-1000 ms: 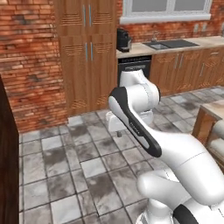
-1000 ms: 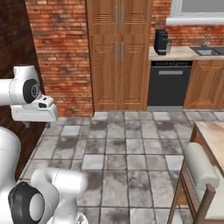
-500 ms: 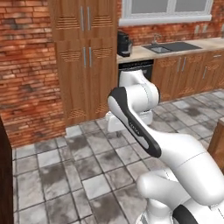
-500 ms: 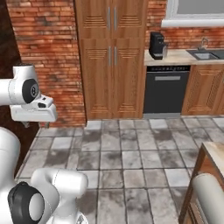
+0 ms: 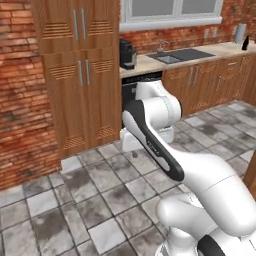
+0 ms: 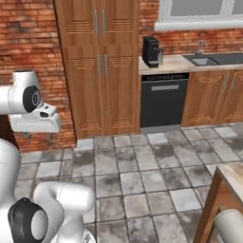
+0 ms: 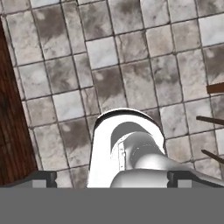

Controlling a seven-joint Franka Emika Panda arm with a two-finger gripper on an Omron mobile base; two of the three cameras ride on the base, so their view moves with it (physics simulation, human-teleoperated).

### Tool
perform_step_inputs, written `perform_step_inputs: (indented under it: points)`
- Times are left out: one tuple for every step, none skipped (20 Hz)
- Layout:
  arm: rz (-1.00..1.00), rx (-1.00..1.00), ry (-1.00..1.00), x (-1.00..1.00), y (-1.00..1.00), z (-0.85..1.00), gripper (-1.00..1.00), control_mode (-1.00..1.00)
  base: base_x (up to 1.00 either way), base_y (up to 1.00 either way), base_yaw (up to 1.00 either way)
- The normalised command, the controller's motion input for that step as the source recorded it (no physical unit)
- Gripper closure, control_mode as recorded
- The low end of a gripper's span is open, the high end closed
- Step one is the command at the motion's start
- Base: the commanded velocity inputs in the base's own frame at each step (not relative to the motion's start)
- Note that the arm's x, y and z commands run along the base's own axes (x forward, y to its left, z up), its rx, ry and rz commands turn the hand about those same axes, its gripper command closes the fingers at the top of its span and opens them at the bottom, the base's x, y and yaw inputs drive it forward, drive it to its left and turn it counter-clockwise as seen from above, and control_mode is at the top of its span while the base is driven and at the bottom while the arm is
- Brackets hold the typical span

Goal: There is a wine glass and glass cup on the dining counter. Place the wine bottle next to the wine glass and the juice bottle next to the glass cup.

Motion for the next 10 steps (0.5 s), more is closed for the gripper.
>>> perform_step_inputs:
  points:
    - [0.00, 0.00, 0.00, 0.00, 0.00, 0.00, -1.00, 1.00, 0.54, -0.04, -0.33]
    - [0.00, 0.00, 0.00, 0.00, 0.00, 0.00, -1.00, 1.00, 0.53, -0.04, -0.35]
    - [0.00, 0.00, 0.00, 0.00, 0.00, 0.00, -1.00, 1.00, 0.53, -0.04, -0.35]
    - [0.00, 0.00, 0.00, 0.00, 0.00, 0.00, -1.00, 1.00, 0.53, -0.04, -0.35]
    - [0.00, 0.00, 0.00, 0.00, 0.00, 0.00, -1.00, 1.00, 0.53, -0.04, -0.35]
    - [0.00, 0.00, 0.00, 0.00, 0.00, 0.00, -1.00, 1.00, 0.53, -0.04, -0.35]
    - [0.00, 0.00, 0.00, 0.00, 0.00, 0.00, -1.00, 1.00, 0.53, -0.04, -0.34]
    - [0.00, 0.00, 0.00, 0.00, 0.00, 0.00, -1.00, 1.00, 0.54, -0.05, -0.34]
    - [0.00, 0.00, 0.00, 0.00, 0.00, 0.00, -1.00, 1.00, 0.55, -0.05, -0.33]
    - [0.00, 0.00, 0.00, 0.00, 0.00, 0.00, -1.00, 1.00, 0.55, -0.05, -0.32]
